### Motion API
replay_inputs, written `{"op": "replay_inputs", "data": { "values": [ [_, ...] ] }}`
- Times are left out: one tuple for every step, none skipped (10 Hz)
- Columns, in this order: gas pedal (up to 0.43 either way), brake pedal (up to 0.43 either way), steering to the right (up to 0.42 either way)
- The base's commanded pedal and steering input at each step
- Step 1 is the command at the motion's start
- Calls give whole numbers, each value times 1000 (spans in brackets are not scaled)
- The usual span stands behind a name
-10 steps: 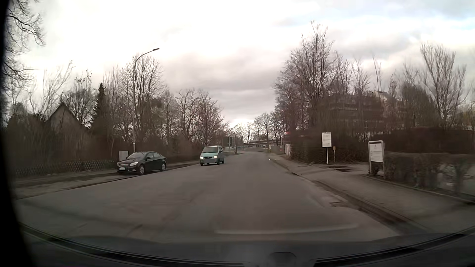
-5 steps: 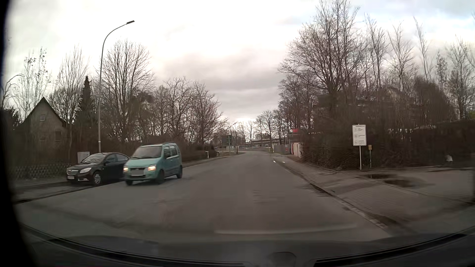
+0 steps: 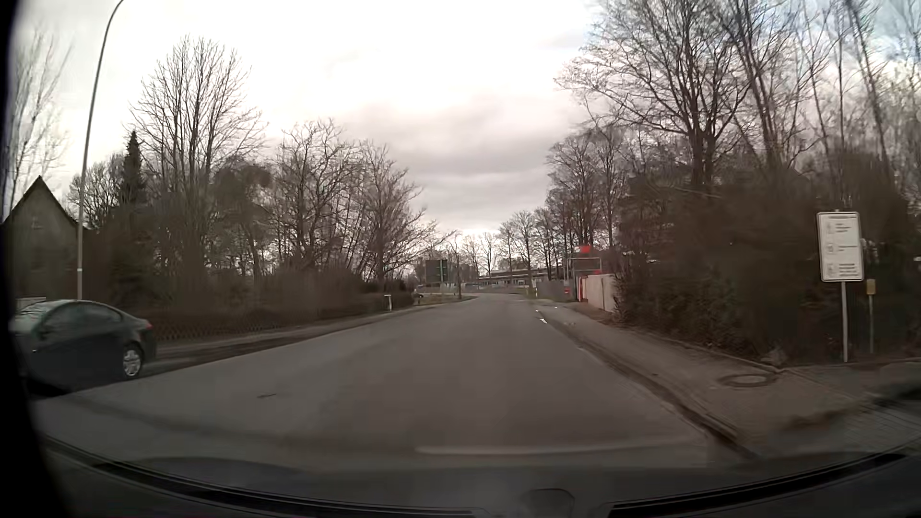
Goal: Follow the waypoints while adhering to traffic rules and regulations
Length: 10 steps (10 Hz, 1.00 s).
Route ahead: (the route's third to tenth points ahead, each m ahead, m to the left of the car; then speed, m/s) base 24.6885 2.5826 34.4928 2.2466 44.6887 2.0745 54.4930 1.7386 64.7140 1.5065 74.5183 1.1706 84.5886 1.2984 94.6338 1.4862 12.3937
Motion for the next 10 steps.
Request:
{"op": "replay_inputs", "data": {
  "values": [
    [118, 0, 0],
    [130, 0, 1],
    [138, 0, 3],
    [150, 0, 8],
    [169, 0, 8],
    [169, 0, 7],
    [169, 0, 2],
    [169, 0, 2],
    [169, 0, 2],
    [169, 0, 3]
  ]
}}
